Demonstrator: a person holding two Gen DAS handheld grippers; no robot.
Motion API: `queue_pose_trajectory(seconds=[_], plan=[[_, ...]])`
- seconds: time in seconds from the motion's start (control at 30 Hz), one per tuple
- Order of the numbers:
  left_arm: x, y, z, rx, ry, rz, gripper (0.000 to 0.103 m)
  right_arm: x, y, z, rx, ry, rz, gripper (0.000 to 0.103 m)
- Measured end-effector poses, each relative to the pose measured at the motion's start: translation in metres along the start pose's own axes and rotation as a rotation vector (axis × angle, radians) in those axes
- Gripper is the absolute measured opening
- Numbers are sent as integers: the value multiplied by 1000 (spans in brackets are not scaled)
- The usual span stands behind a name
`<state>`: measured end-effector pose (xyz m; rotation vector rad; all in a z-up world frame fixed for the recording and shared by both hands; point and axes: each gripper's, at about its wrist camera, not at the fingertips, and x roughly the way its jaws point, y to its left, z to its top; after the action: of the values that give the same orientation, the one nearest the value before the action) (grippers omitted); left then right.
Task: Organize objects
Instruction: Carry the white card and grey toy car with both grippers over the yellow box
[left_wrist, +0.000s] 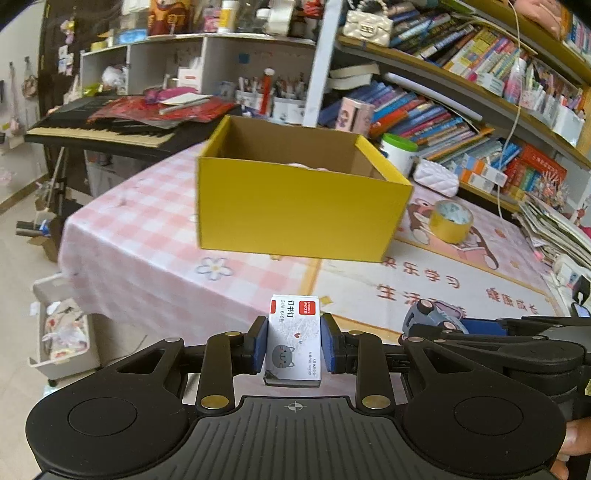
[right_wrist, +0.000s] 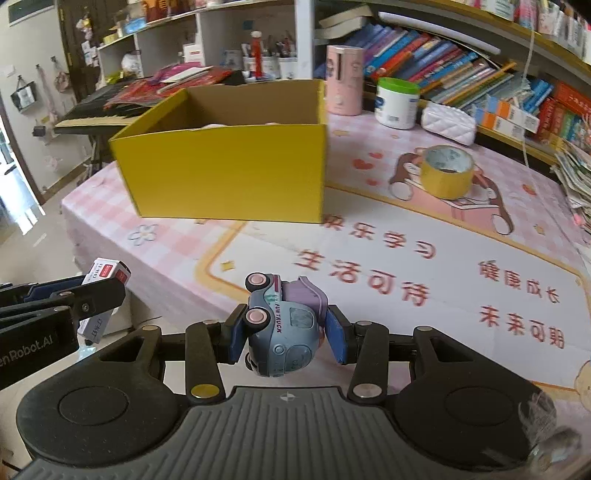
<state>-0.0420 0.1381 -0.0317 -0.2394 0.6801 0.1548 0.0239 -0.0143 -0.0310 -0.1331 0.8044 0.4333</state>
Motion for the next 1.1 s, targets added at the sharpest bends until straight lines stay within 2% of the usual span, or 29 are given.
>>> queue_pose_trajectory(seconds=[0.4,0.53,0.8,0.93,1.1], plan=[[-20,26,9,-13,-65,10,28,-10,36,5,-34,-34,21,42],[-22,27,19,-24,-92,-2,28,-18,37,11,-41,-81,7,42],[-17,19,51,-10,-169,-34,28,-28,30,53,-32,-218,-15,42],[-10,16,69,4,-205,-17,28,-23,31,81,-39,-282,-8,42],[9,18,91,-9,-217,13,28,-4,29,110,-66,-305,7,42]])
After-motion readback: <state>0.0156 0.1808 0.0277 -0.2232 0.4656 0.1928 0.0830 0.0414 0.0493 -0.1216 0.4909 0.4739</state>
